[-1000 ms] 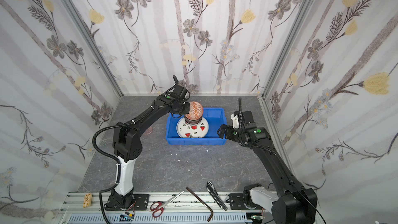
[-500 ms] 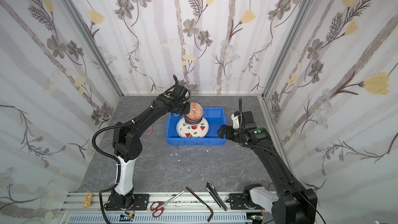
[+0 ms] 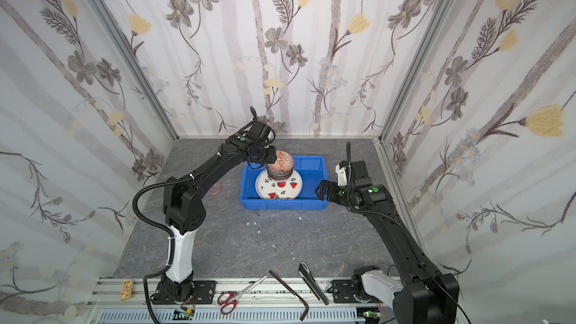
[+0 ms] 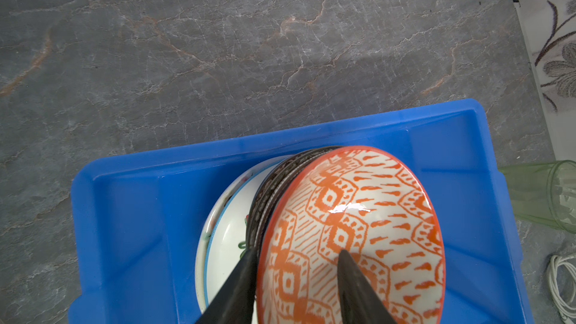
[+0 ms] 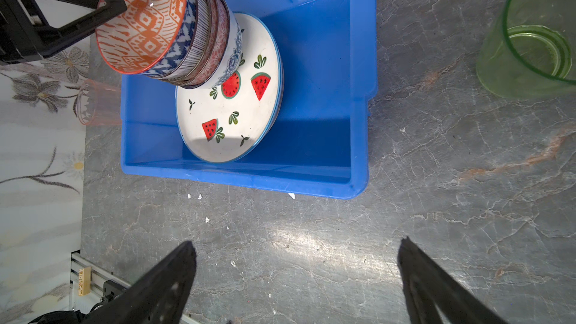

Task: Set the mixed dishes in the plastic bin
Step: 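Lower the orange-and-blue bowl onto the bowl stack with the left gripper, then open the left gripper and draw back while right gripper reaches the green cup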

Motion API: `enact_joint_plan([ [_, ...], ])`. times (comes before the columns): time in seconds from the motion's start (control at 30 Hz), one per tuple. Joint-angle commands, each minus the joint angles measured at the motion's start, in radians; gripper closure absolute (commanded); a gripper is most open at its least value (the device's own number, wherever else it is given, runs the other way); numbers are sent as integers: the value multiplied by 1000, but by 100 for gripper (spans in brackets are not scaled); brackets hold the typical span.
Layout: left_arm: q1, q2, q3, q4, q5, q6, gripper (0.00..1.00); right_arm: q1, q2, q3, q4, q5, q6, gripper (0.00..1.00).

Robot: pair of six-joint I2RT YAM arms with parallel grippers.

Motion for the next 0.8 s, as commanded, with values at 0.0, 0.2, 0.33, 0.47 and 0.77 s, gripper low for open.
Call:
enact_joint_plan([
  [0.0,0,-10,10,-4,2,-5,52,-2,-1,0,51,-10,-8,0],
  [0.2,0,-20,13,-7,-1,-3,42,-6,-3,10,51,-10,-7,0],
  [0.33,0,-35,13,-9,-3,-5,32,-10,-14,15,51,7,-4,0],
  [0.47,0,-50,14,-11,-17,-3,17,-19,-28,22,51,36,13,0],
  [0.77,0,-96,13,-18,19,-21,0,-37,-24,43,12,105,17,0],
])
